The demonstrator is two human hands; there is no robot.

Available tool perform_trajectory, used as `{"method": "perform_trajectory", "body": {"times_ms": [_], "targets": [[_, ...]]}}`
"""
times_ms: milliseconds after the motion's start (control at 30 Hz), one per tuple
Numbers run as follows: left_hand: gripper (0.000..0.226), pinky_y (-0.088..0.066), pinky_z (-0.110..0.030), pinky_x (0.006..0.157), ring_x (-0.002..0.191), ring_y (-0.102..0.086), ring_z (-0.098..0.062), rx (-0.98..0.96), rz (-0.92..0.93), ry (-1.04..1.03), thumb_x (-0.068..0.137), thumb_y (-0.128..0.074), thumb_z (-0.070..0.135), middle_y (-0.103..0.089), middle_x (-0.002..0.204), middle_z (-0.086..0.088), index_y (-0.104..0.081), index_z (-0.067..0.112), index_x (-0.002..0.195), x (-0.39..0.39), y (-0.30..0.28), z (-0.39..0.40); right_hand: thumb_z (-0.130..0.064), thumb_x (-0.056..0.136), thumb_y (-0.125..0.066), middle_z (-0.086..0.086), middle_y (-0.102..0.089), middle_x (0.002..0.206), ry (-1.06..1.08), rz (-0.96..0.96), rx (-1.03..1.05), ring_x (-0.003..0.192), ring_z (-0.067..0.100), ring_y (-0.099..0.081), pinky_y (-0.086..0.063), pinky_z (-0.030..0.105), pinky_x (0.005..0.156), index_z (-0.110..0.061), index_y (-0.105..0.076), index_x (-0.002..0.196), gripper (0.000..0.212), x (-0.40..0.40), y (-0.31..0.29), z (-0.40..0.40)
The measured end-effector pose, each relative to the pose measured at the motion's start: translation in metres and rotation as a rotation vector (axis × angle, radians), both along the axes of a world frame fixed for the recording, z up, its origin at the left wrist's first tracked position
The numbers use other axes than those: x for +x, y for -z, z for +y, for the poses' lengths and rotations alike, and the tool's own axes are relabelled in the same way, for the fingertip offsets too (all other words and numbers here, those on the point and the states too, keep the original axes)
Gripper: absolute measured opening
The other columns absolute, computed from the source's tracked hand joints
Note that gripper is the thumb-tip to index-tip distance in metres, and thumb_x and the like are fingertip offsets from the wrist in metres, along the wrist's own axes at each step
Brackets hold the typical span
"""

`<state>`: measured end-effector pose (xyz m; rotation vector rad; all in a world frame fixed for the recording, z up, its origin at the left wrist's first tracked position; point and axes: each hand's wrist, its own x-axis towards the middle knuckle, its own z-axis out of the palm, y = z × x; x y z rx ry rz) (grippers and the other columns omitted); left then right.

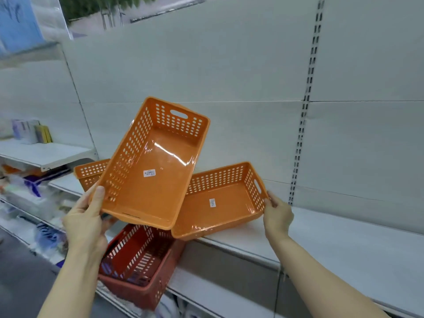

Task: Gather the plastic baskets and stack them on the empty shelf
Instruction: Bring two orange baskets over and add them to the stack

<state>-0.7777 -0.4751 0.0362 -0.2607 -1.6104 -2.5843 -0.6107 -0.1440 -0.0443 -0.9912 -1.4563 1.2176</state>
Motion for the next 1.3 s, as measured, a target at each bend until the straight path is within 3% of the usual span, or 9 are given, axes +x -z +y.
{"method": "perform_trajectory", "body": {"times_ms": [167, 300, 467, 567, 700, 833, 967, 1200, 1300], "targets": [[0.011, -0.061, -0.032, 0.055, 0.056, -0.068, -0.005, 0.001, -0.004, 0.096, 0.094, -0.065, 0.023, -0.075, 0.074, 0.011, -0.073, 0.024, 0.101, 0.057, 0.001, 0.015, -0.007, 0.094, -0.056, 0.001, -0.068, 0.12, 0.095, 0.04, -0.003, 0.114, 0.017, -0.061, -0.04, 0.018, 0.09, -0.011, -0.067, 0.122, 0.03, 0.095, -0.002, -0.008], [0.014, -0.057, -0.023, 0.05, 0.061, -0.066, -0.005, -0.003, -0.008, 0.185, 0.091, -0.068, 0.022, -0.074, 0.081, 0.007, -0.08, 0.029, 0.087, 0.1, -0.007, 0.035, -0.009, 0.093, -0.058, 0.005, -0.068, 0.121, 0.166, 0.074, -0.04, 0.113, 0.019, -0.062, -0.042, 0.02, 0.089, -0.01, -0.066, 0.122, 0.03, 0.159, 0.002, -0.01], [0.012, -0.056, -0.028, 0.056, 0.067, -0.069, -0.01, -0.039, 0.047, 0.292, 0.089, -0.07, 0.025, -0.074, 0.09, 0.004, -0.076, 0.028, 0.098, 0.141, -0.025, 0.062, -0.012, 0.092, -0.061, 0.004, -0.069, 0.119, 0.309, 0.055, -0.031, 0.114, 0.022, -0.062, -0.044, 0.027, 0.097, -0.011, -0.068, 0.12, 0.029, 0.234, 0.007, -0.009], [0.009, -0.055, -0.025, 0.05, 0.063, -0.067, -0.007, -0.056, 0.071, 0.357, 0.089, -0.071, 0.022, -0.073, 0.082, 0.007, -0.076, 0.027, 0.095, 0.159, -0.034, 0.082, -0.013, 0.091, -0.06, 0.003, -0.07, 0.116, 0.424, 0.031, 0.007, 0.112, 0.022, -0.063, -0.046, 0.034, 0.1, -0.013, -0.068, 0.119, 0.029, 0.28, 0.011, -0.01], [0.008, -0.058, -0.028, 0.056, 0.066, -0.068, -0.004, -0.083, 0.097, 0.458, 0.09, -0.071, 0.024, -0.073, 0.078, 0.012, -0.075, 0.027, 0.095, 0.181, -0.034, 0.102, -0.014, 0.09, -0.06, 0.001, -0.072, 0.111, 0.541, 0.012, 0.083, 0.107, 0.02, -0.065, -0.05, 0.04, 0.097, -0.015, -0.071, 0.115, 0.027, 0.337, 0.012, -0.023], [0.009, -0.057, -0.032, 0.062, 0.075, -0.067, -0.011, -0.082, 0.066, 0.543, 0.089, -0.072, 0.028, -0.071, 0.085, 0.007, -0.074, 0.025, 0.098, 0.204, -0.031, 0.123, -0.01, 0.091, -0.059, -0.007, -0.068, 0.106, 0.636, 0.029, 0.091, 0.101, 0.014, -0.063, -0.049, 0.033, 0.092, -0.013, -0.07, 0.116, 0.028, 0.388, 0.013, -0.045], [0.012, -0.055, -0.04, 0.073, 0.082, -0.067, -0.014, -0.07, 0.019, 0.623, 0.088, -0.073, 0.034, -0.071, 0.09, 0.005, -0.072, 0.028, 0.098, 0.23, -0.032, 0.15, -0.006, 0.09, -0.059, 0.001, -0.071, 0.109, 0.762, 0.026, 0.093, 0.102, 0.017, -0.065, -0.05, 0.036, 0.094, -0.011, -0.069, 0.117, 0.029, 0.444, 0.01, -0.055], [0.013, -0.053, -0.037, 0.067, 0.093, -0.066, -0.014, -0.054, -0.009, 0.738, 0.086, -0.074, 0.037, -0.07, 0.101, 0.005, -0.069, 0.031, 0.096, 0.303, -0.05, 0.203, -0.009, 0.089, -0.062, 0.0, -0.073, 0.107, 0.962, 0.063, 0.125, 0.101, 0.016, -0.067, -0.051, 0.042, 0.096, -0.013, -0.072, 0.113, 0.027, 0.545, 0.001, -0.056], [0.006, -0.053, -0.036, 0.065, 0.087, -0.065, -0.011, -0.048, 0.004, 0.782, 0.089, -0.072, 0.034, -0.068, 0.094, 0.008, -0.069, 0.031, 0.092, 0.342, -0.059, 0.224, -0.011, 0.087, -0.063, -0.002, -0.074, 0.104, 1.015, 0.074, 0.163, 0.098, 0.015, -0.068, -0.053, 0.044, 0.093, -0.015, -0.073, 0.112, 0.027, 0.588, -0.008, -0.052]]}}
